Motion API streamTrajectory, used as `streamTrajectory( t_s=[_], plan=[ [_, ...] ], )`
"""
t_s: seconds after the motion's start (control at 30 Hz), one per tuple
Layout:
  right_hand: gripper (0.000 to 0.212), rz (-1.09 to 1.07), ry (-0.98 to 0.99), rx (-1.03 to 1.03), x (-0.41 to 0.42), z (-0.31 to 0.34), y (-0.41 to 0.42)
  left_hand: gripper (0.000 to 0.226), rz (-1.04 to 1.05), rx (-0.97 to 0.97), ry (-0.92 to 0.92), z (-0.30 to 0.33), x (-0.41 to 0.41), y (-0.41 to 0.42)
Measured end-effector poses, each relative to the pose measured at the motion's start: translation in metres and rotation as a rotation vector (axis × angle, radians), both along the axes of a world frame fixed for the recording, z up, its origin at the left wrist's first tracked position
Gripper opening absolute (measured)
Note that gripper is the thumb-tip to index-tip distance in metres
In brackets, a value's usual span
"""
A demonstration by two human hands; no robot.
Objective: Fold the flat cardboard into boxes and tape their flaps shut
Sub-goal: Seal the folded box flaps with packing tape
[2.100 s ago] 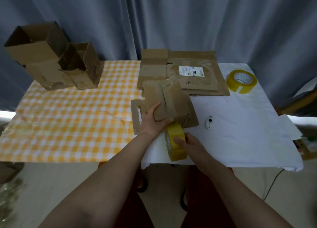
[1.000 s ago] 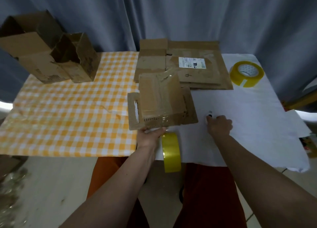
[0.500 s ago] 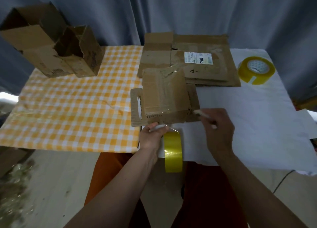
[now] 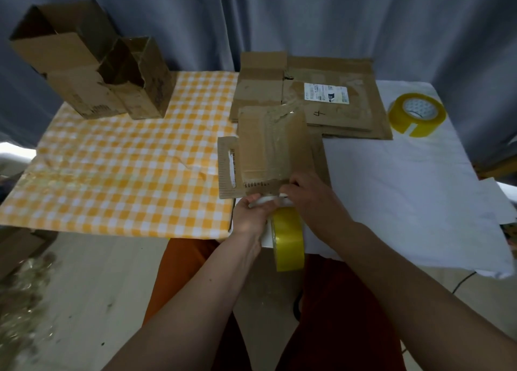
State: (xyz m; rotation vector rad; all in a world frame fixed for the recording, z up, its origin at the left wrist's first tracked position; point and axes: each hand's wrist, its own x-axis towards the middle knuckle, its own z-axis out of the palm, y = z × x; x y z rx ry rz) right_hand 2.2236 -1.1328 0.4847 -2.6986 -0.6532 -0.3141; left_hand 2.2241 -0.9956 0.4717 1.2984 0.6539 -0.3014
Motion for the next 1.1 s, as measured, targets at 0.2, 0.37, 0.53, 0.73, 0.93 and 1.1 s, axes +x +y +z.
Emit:
streamTrajectory(
  t_s=[0.2, 0.37, 0.53, 0.73, 0.93, 1.1],
  plan=[
    [0.011, -0.143, 0.095, 0.138, -0.001, -0.006, -0.041, 0.053, 0.017, 0.008, -0.004, -0.003, 0.004, 0.008],
    [0.012, -0.380, 0.300, 0.319, -0.003, -0.040, -0.067, 0.070, -0.010, -0.040, -0.015, -0.002, 0.003, 0.009],
    [0.019, -0.651, 0.564, 0.443, -0.006, -0.063, -0.079, 0.069, -0.014, -0.049, -0.007, -0.002, 0.003, 0.008],
    [0.049, -0.275, -0.143, 0.154, 0.023, -0.009, -0.032, 0.062, -0.043, -0.033, 0.019, -0.004, 0.010, 0.010],
    [0.071, -0.106, 0.196, -0.225, 0.063, -0.008, -0.012, 0.064, -0.105, -0.029, 0.025, -0.007, 0.011, 0.020],
    [0.071, -0.108, 0.227, -0.239, 0.071, -0.012, -0.015, 0.061, -0.132, -0.049, -0.007, -0.011, 0.011, 0.029]
  ],
)
